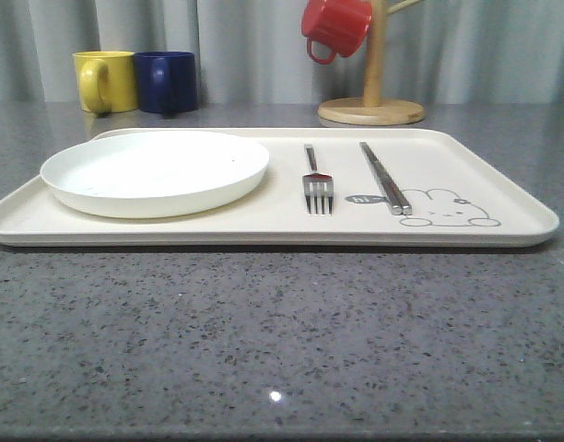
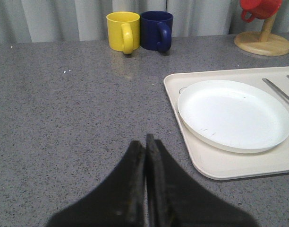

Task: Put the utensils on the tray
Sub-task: 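Grasp the long steel spoon with the right gripper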

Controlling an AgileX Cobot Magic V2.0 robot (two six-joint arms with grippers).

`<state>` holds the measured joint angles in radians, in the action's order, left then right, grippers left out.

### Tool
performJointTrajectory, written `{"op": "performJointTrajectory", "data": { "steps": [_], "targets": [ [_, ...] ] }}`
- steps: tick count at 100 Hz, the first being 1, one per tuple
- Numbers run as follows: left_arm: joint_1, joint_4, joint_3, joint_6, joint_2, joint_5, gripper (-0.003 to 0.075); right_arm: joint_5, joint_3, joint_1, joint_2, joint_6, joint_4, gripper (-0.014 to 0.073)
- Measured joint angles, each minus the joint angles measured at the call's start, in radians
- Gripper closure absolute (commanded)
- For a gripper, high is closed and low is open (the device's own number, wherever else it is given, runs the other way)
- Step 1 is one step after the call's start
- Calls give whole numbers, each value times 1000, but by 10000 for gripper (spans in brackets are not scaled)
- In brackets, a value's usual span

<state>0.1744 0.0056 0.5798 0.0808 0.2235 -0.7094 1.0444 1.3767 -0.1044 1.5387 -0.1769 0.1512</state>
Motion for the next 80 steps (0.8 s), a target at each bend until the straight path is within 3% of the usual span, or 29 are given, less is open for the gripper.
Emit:
{"op": "performJointTrajectory", "data": {
  "steps": [22, 52, 61, 80],
  "targets": [
    [0, -6, 0, 0, 0, 0, 739, -33, 0, -138, 93, 31, -79, 98],
    [0, 0, 0, 0, 0, 0, 739, -78, 0, -163, 197, 66, -112, 114],
    [0, -6, 0, 0, 0, 0, 739, -85, 0, -163, 219, 71, -112, 216],
    [0, -6, 0, 0, 0, 0, 739, -91, 0, -163, 233, 76, -115, 634]
  ]
}}
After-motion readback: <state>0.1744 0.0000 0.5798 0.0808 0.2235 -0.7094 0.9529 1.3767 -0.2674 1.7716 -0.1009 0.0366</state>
